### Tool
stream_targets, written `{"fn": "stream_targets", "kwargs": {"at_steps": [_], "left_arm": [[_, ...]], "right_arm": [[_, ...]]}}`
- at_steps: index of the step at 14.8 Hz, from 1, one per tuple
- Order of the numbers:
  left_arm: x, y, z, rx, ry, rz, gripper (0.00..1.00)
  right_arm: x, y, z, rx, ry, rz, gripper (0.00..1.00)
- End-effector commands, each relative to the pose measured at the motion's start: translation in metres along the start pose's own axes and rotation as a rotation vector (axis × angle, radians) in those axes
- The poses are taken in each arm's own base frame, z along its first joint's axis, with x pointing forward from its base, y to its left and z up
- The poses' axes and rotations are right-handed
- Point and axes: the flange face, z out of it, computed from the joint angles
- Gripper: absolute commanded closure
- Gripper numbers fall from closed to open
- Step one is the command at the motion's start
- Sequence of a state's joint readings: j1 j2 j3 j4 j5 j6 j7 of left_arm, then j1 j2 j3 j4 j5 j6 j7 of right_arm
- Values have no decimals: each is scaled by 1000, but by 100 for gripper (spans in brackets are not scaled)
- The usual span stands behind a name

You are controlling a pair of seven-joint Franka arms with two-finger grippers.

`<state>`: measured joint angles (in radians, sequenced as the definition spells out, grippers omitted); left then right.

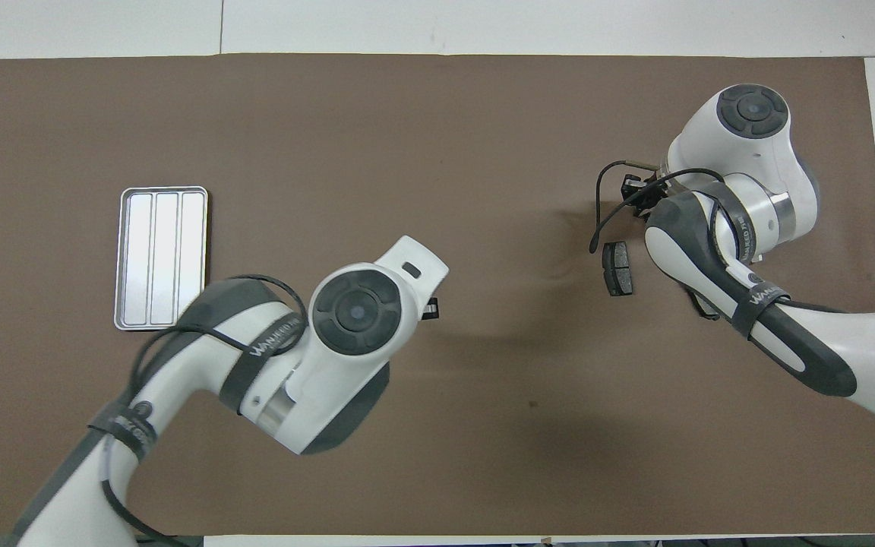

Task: Pick bearing gear from pile to tray

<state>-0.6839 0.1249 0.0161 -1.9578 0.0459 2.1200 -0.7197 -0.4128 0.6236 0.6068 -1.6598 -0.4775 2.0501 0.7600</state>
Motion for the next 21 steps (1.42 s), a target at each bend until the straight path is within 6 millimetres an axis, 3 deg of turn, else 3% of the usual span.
{"fn": "stream_targets", "kwargs": {"at_steps": [1, 3, 4, 7, 8, 11, 13, 17, 21], "left_arm": [[59, -65, -35, 8, 21, 3, 82], [93, -121, -39, 13, 17, 23, 82], [108, -158, -38, 16, 12, 45, 82], [135, -257, -34, 20, -8, 124, 82], [139, -280, -33, 3, -7, 134, 82], [143, -335, -26, -6, -3, 162, 82], [136, -356, -15, -4, 17, 172, 82], [120, -361, 17, -3, 31, 172, 82], [105, -361, 50, -3, 22, 174, 82]], "right_arm": [[-9, 3, 10, -14, -10, 17, 65], [-9, 3, 10, -14, -10, 16, 72], [-9, 3, 10, -14, -10, 14, 77], [-9, 3, 10, -13, -9, 12, 93], [-8, 3, 9, -12, -7, 13, 100], [-7, 4, 6, -12, -3, 11, 100], [-7, 4, 0, -19, 1, 3, 100], [-9, 6, -31, -52, 10, -35, 100], [-16, -8, -86, -77, -7, -93, 100]]}}
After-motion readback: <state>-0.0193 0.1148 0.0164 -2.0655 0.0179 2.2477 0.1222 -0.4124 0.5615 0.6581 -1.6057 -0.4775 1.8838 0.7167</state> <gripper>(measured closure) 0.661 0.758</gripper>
